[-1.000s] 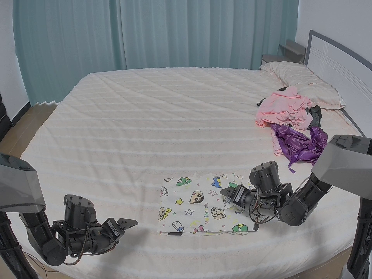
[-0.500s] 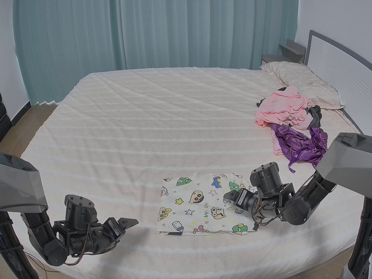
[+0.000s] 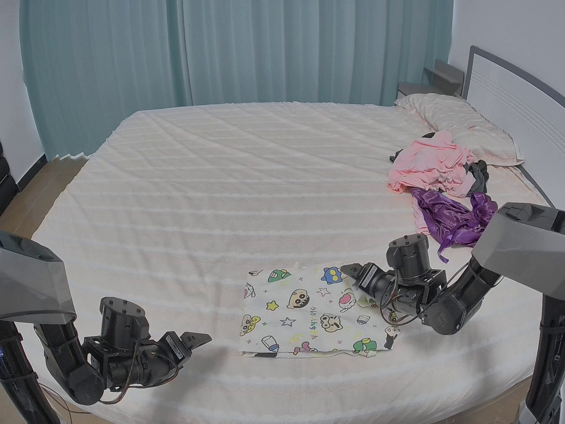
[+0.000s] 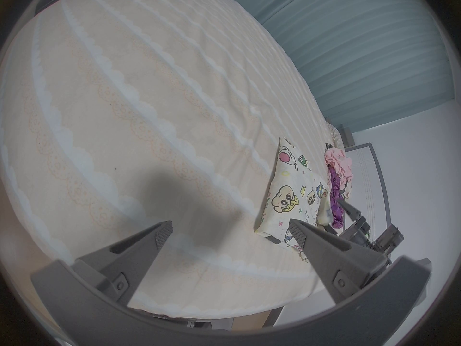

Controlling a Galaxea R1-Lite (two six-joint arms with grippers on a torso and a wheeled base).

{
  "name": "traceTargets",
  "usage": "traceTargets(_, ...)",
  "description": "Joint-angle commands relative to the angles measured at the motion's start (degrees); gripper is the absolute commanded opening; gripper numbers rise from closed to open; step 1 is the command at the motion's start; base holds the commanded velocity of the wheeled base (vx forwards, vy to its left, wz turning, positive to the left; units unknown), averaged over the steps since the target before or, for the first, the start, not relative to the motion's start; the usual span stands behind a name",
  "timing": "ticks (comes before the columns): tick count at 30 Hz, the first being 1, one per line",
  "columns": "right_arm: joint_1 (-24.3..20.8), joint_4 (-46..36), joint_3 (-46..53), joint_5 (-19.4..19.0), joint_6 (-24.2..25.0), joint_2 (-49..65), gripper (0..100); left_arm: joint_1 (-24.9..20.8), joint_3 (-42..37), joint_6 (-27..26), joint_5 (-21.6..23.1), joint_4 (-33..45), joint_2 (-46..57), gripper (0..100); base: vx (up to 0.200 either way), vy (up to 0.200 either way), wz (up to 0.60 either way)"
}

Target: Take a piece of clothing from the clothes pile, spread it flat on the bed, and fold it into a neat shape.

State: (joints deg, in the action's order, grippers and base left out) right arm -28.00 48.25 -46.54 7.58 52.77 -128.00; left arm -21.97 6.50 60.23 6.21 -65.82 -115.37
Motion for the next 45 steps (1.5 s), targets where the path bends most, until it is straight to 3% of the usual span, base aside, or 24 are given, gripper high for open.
traceTargets(1, 5.41, 3.61, -0.74, 0.06, -0.13, -1.73, 100, -0.09, 0.01, -0.03, -0.05, -0.01, -0.29, 100, 0.000, 0.000, 0.00)
traceTargets(7, 9.72, 3.69, -3.20, -0.29, -0.04, -2.60, 100, -0.09, 0.01, -0.03, -0.05, -0.19, -0.47, 100, 0.000, 0.000, 0.00)
traceTargets(18, 10.60, 3.61, -2.24, -0.11, -1.18, -1.11, 100, -0.09, 0.01, -0.03, -0.05, -0.19, -0.47, 100, 0.000, 0.000, 0.00)
traceTargets(24, 9.28, 3.78, 0.05, -0.64, -8.74, -0.32, 100, -0.09, 0.01, -0.03, -0.05, -0.19, -0.47, 100, 0.000, 0.000, 0.00)
traceTargets(29, 9.28, 4.48, -0.83, -0.81, -12.26, 0.21, 100, -0.09, 0.01, -0.03, -0.14, -0.19, -0.47, 100, 0.000, 0.000, 0.00)
traceTargets(34, 9.11, 4.48, -2.68, -2.92, -18.14, -1.81, 100, -0.18, 0.01, -0.03, -0.14, -0.36, -0.47, 100, 0.000, 0.000, 0.00)
traceTargets(45, 8.31, 3.96, -6.10, -3.89, -24.21, -5.77, 100, -0.27, 0.09, -0.12, -0.14, -0.72, -0.82, 100, 0.000, 0.000, 0.00)
